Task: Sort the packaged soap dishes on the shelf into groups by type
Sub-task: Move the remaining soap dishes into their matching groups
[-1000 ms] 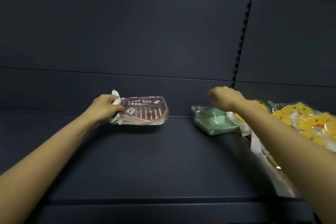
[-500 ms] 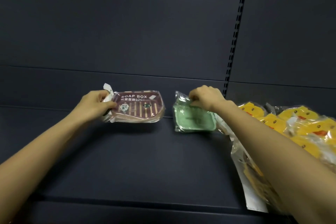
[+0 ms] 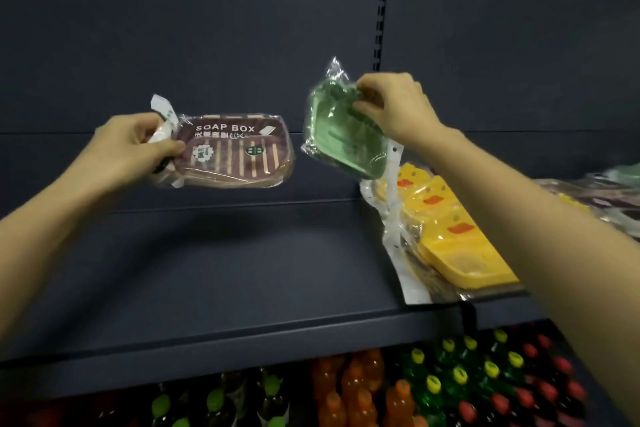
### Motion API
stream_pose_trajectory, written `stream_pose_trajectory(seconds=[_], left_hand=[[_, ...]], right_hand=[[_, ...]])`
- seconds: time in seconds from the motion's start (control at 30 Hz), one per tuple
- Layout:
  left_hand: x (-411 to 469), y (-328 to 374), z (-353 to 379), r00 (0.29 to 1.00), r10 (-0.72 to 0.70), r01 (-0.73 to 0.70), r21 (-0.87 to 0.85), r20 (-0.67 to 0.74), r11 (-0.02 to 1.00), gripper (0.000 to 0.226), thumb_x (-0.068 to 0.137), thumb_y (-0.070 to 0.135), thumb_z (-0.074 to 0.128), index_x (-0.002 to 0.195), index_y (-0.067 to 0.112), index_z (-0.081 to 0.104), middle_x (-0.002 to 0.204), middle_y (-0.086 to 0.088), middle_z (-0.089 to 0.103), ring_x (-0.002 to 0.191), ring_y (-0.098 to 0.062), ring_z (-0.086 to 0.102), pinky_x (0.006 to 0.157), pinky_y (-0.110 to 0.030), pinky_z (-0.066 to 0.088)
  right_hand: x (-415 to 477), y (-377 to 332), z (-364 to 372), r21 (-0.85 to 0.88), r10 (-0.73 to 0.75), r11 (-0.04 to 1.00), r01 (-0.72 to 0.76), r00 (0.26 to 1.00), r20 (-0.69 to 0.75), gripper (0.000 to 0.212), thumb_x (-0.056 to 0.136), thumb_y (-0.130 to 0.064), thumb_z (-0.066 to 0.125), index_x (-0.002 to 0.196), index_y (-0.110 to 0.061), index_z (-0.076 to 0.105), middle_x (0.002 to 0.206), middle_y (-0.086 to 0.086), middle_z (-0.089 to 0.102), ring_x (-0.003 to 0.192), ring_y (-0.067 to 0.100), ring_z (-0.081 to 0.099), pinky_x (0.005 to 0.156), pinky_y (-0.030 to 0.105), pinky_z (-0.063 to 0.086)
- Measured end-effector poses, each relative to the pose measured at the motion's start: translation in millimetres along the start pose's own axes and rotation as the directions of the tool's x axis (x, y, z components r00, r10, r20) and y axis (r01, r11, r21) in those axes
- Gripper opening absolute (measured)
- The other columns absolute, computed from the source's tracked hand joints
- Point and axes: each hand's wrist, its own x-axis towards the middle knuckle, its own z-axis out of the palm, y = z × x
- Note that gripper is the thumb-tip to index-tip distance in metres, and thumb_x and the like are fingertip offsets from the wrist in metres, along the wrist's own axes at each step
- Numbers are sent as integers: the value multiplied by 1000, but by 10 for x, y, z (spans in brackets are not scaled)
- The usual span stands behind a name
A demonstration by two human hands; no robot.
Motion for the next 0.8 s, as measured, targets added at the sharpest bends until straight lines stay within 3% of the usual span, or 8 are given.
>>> stream_pose_trajectory(seconds=[0.1,0.2,0.27,0.4,0.57,0.67,0.8], left_hand=[[-47,209,142,998,48,-46,-66,32,997,19,77,23,66,78,6,59,90,-28,66,74,-23,55,72,-39,42],[-134,518,379,991,114,-104,-129,71,986,22,76,22,64,81,2,58,93,-31,65,74,-22,53,72,-37,40],[-196,720,583,985,139,-123,-150,102,981,20,78,21,65,81,2,58,90,-28,66,74,-22,54,72,-36,40],[-369,1146,1055,973,180,-156,-167,143,974,20,82,18,62,79,-1,56,81,-27,63,66,-20,49,65,-33,36],[-657,1817,1731,966,174,-127,-237,190,963,37,65,37,64,74,2,54,78,-28,62,65,-19,47,65,-31,34],[-882,2274,2196,962,185,-137,-233,199,963,26,79,20,66,72,-2,52,61,-14,51,52,-10,44,53,-26,35],[-1166,2780,2797,960,195,-142,-253,199,957,26,80,18,64,74,-5,53,63,-12,51,60,-22,41,54,-31,27]], right_hand=[[-148,88,-402,-92,-34,995,27,997,-68,19,91,-24,55,107,-14,62,108,8,62,102,35,57,84,41,45],[-290,268,-796,-214,-52,976,37,997,-64,23,93,-20,52,112,-10,60,109,11,59,101,35,55,76,32,34],[-433,476,-1024,-297,-33,955,22,999,-33,24,94,-19,50,115,-11,59,112,11,57,101,37,54,74,33,36],[-788,1030,-1435,-394,23,919,9,997,77,28,95,-19,47,121,-17,57,119,10,55,107,41,54,84,44,44],[-1213,1870,-2028,-492,100,871,-8,982,161,33,97,-17,43,127,-16,55,124,10,55,110,40,54,85,42,41],[-1464,2388,-2394,-519,147,854,-38,974,171,33,97,-16,44,127,-17,55,126,8,56,111,39,54,85,42,42],[-1802,3013,-2794,-545,192,836,-66,965,177,34,97,-16,43,129,-18,54,125,7,56,110,39,55,86,46,45]])
